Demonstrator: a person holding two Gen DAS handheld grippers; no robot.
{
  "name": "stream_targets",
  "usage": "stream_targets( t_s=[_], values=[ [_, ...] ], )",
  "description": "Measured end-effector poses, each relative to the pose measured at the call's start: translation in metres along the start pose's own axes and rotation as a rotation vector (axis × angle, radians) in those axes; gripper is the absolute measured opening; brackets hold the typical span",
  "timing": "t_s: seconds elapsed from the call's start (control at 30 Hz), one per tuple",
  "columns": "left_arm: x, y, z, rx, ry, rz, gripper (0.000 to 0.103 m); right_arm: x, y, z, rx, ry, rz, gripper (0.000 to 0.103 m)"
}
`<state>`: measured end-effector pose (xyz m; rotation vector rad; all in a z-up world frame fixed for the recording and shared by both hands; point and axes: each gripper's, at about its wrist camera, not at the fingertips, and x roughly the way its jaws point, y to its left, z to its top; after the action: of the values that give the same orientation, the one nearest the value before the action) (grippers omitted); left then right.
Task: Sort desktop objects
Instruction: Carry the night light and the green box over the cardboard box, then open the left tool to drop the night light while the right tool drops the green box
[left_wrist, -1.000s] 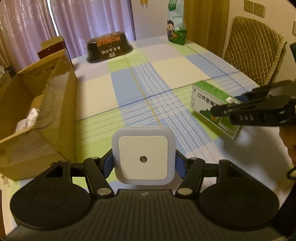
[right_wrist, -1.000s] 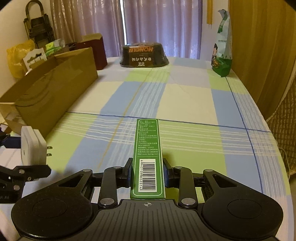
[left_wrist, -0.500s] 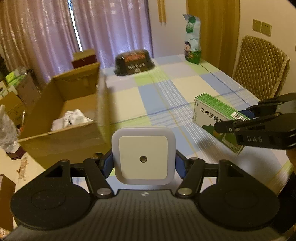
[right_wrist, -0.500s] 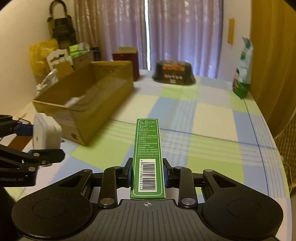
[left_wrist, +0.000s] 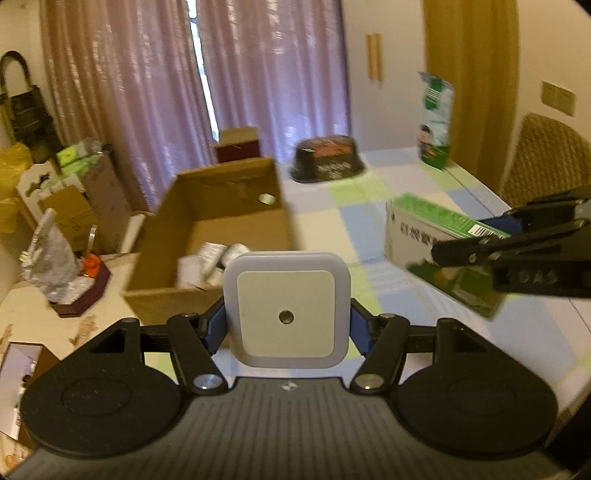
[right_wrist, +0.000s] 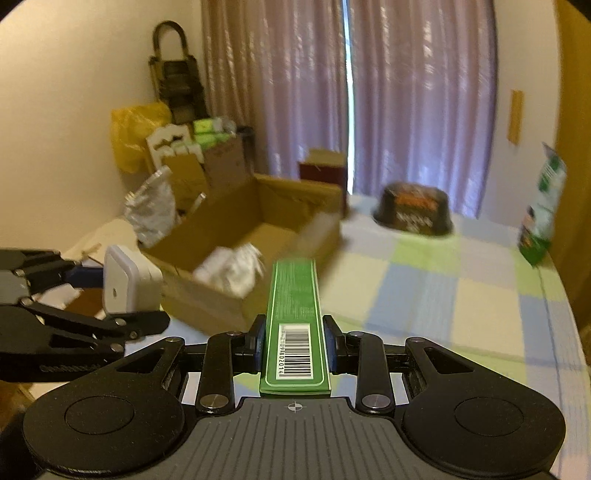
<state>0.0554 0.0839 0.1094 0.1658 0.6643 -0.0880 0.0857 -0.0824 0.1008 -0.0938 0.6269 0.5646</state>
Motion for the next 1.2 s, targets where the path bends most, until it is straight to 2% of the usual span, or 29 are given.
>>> stream_targets(
  t_s=[0.2,0.4,0.67,0.8,0.87,0.9,0.93,0.97,1.0,1.2],
  values=[
    [0.03,0.061,0.037,-0.042,-0.027,0.051,0.061,0.056,0.023,0.059,-0.023,-0.037,0.076,0.029],
    [0.082,0.107,0.064,-0.072,-0.006,0.057,0.061,0.13,0.035,0.098,-0.001,-0.015,0.125,0.03],
    [0.132,0.129,0.054,-0.118,0.045,0.046,0.062,0.194,0.032,0.099,0.051,0.025,0.158,0.03],
    [0.14,0.131,0.044,-0.13,0.056,0.058,0.078,0.202,0.023,0.097,0.089,0.026,0.168,0.03],
    [0.14,0.132,0.04,-0.133,0.056,0.057,0.081,0.198,0.017,0.096,0.102,0.017,0.163,0.031],
    [0.139,0.133,0.039,-0.133,0.055,0.055,0.082,0.195,0.015,0.095,0.107,0.011,0.158,0.038],
    [0.139,0.133,0.038,-0.133,0.056,0.055,0.082,0.192,0.012,0.095,0.115,0.006,0.152,0.052],
    [0.138,0.133,0.036,-0.136,0.057,0.057,0.085,0.187,0.009,0.093,0.129,-0.01,0.144,0.085],
    [0.136,0.133,0.035,-0.139,0.056,0.059,0.086,0.181,0.007,0.092,0.141,-0.026,0.136,0.091],
    [0.114,0.129,0.029,-0.164,0.039,0.061,0.091,0.143,-0.002,0.084,0.136,-0.062,0.124,0.091]
  ],
)
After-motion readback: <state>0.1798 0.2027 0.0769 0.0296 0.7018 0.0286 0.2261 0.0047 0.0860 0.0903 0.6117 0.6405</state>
